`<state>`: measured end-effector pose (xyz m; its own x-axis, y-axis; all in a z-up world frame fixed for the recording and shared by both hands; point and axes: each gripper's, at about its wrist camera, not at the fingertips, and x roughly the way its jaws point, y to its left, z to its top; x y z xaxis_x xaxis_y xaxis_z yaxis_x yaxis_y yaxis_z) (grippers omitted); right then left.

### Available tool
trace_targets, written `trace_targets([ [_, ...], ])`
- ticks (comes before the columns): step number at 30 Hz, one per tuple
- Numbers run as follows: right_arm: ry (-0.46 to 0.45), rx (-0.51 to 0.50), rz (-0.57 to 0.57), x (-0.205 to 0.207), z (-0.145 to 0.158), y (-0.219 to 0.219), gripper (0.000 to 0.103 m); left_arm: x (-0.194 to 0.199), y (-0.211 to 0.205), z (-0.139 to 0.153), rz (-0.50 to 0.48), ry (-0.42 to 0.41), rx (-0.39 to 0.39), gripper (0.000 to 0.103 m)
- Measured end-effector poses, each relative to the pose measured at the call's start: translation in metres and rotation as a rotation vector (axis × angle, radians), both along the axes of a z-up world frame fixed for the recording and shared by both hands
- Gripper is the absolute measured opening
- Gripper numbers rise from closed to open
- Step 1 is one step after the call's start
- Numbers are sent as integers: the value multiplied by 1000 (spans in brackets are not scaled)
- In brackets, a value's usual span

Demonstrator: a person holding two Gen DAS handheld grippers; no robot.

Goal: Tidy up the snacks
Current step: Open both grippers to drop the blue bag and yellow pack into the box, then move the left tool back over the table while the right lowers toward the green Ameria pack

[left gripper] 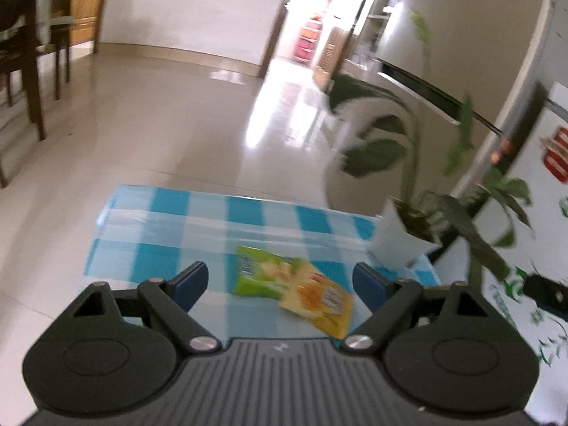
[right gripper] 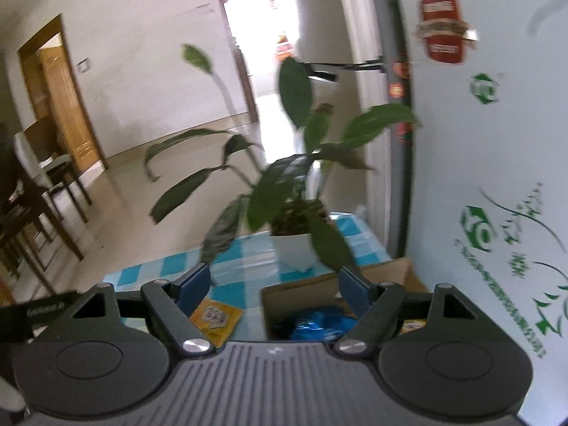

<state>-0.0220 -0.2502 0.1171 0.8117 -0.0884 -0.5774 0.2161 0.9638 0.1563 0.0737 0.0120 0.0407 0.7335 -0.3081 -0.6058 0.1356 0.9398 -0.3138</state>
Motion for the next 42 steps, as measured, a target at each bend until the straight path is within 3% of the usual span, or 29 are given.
trace_targets([
  [8,6,-26,159,22,-13,46,83,13,28,-18,88,47,-10,88],
  [16,44,-14,223,53,-41,77,83,20,49,-33,151,94,9,88],
  [27,136,-20,198,115,-103,108,78,25,66,-45,184,123,32,88],
  [38,160,-33,80,164,-148,106,58,26,76,-46,190,124,50,88],
  [42,165,-32,82,180,-159,106,58,27,72,-49,184,129,71,88],
])
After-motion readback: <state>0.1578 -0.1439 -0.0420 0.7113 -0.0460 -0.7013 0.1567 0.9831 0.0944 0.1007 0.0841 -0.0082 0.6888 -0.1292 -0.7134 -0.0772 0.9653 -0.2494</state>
